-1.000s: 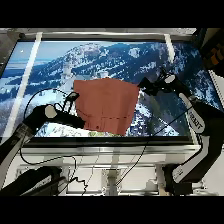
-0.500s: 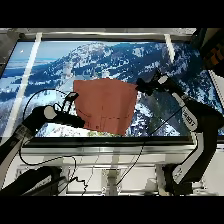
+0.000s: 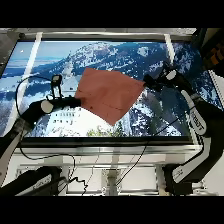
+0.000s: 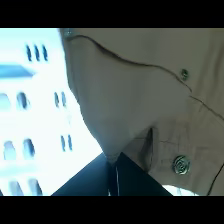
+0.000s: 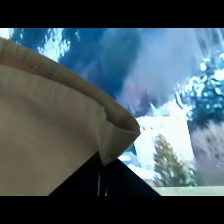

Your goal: Fold the clothes and pants, and hang the long-sleeved shirts on hangers.

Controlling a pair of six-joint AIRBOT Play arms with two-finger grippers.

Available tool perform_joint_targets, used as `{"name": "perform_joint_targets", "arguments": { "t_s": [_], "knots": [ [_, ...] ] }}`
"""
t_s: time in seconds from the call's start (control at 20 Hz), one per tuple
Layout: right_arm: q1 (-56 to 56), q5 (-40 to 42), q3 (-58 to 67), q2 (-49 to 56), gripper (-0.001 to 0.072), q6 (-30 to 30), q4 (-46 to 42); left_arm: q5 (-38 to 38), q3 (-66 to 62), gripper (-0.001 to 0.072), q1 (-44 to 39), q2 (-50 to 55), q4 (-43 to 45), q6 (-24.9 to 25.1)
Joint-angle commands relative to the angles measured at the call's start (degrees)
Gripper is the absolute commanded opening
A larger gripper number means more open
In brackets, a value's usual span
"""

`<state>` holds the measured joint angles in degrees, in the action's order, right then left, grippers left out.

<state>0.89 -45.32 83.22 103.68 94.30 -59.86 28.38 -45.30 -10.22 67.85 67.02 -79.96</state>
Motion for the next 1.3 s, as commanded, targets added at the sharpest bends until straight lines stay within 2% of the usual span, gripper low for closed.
{"name": "perform_joint_targets", "arguments": {
  "t_s": [0.0, 0.3, 0.45, 0.55, 0.8, 0.9, 1.0, 1.1, 1.15, 1.2, 1.25],
  "knots": [
    [-0.55, 1.14, -7.72, -7.69, 0.0005, 0.15, -4.15, -3.3, -7.48, 0.0011, 1.86, 7.69, 0.07, -1.7],
    [-5.14, 7.23, -34.27, -31.21, 0.0006, 0.96, -3.04, -1.27, -21.97, 0.001, 1.01, 19.52, 0.07, -1.66],
    [-11.54, 9.86, -43.54, -41.59, 0.0006, 6.1, -3.04, -2.56, -26.34, 0.0011, -1.16, 24.17, 0.07, 0.04],
    [-16.83, 11.17, -47.84, -46.31, 0.0005, 12.22, -3.17, -6.71, -27.15, 0.0011, -3.17, 25.66, 0.02, 0.02],
    [-31.15, 17.05, -54.95, -51.52, 0.0006, 27.8, -3.78, -20.28, -27.15, 0.0012, -8.15, 26.12, 0.07, 0.04],
    [-36.52, 19.85, -55.43, -51.49, 0.0006, 33.4, -6.88, -23.74, -27.15, 0.0012, -9.01, 26.43, 0.07, 0.02],
    [-38.07, 20.22, -55.43, -51.49, 0.0005, 35.74, -10.43, -23.69, -27.15, 0.0013, -9.01, 26.95, 0.04, 0.0],
    [-37.24, 18.75, -55.43, -51.49, 0.0007, 35.67, -11.41, -23.91, -27.1, 0.0023, -8.92, 27.19, 0.09, 0.04],
    [-36.83, 17.64, -55.43, -51.49, 0.0013, 35.5, -11.63, -23.89, -27.1, 0.0154, -8.83, 27.12, 0.07, 0.02],
    [-36.83, 16.65, -55.43, -51.49, 0.0161, 35.5, -12.44, -23.78, -27.1, 0.0416, -8.83, 27.02, 0.07, 0.04],
    [-36.83, 15.56, -55.43, -51.49, 0.0482, 35.5, -12.74, -23.26, -27.1, 0.072, -8.76, 26.75, 0.09, 0.04]
  ]
}}
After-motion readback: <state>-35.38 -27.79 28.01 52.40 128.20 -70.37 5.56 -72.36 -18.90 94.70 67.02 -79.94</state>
